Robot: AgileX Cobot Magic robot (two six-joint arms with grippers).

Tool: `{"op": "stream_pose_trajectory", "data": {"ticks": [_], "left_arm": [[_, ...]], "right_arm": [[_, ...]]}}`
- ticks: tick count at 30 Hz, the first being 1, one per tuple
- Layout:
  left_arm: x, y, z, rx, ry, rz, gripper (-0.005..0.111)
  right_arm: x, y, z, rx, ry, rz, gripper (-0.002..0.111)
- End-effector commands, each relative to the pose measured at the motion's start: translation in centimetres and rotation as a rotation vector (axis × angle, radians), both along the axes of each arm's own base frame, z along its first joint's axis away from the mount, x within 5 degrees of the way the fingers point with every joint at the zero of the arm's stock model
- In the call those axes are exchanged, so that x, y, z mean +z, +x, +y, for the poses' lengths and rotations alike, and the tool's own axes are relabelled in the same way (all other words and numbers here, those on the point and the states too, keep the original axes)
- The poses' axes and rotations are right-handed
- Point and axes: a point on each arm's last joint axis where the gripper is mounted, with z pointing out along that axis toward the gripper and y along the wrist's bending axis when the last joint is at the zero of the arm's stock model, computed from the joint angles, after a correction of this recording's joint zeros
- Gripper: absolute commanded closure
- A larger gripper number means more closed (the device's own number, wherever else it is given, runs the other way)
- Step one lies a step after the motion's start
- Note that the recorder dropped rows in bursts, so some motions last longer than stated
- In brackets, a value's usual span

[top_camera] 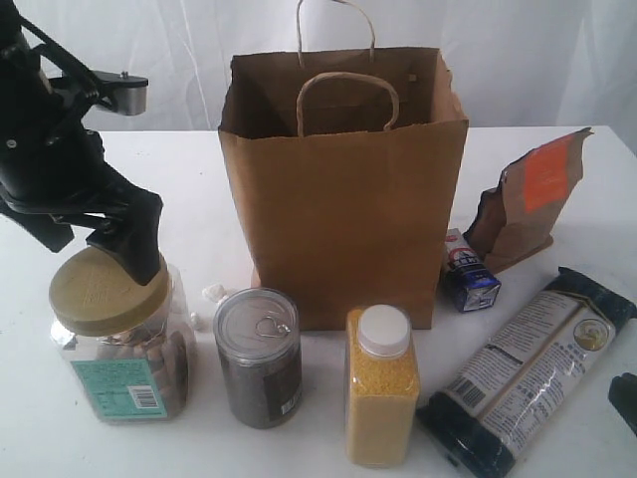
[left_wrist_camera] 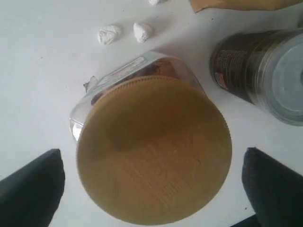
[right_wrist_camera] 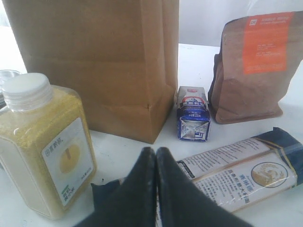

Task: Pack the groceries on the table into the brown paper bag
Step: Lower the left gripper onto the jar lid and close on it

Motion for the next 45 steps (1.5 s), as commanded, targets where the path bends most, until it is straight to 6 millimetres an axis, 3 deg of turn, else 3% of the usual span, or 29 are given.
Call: {"op": "stream_pose_trajectory", "data": {"ticks": [1,27,33,45], "left_arm": [[-0.6,-0.2,0.1,-0.001,0.001,0.015,0.001],[-2.1,0.1,-0.6,-0.03,-0.022,0.081,0.001],[-3.5,0.6,-0.7,-0.051,0.024,0.144,0.001],[-3.7,0.6,-0.7,-0.063,0.03,0.157,0.004]], "right_arm": [[-0.1,0.0,0.0,-0.004,0.001,-0.006,0.108],[-0.1,0.0,0.0,-0.004,0.001,-0.006,0.108],[-0.1,0.0,0.0,-0.004,0.001,-0.006,0.108],[-0.1,0.0,0.0,-0.004,0.001,-0.006,0.108]]}}
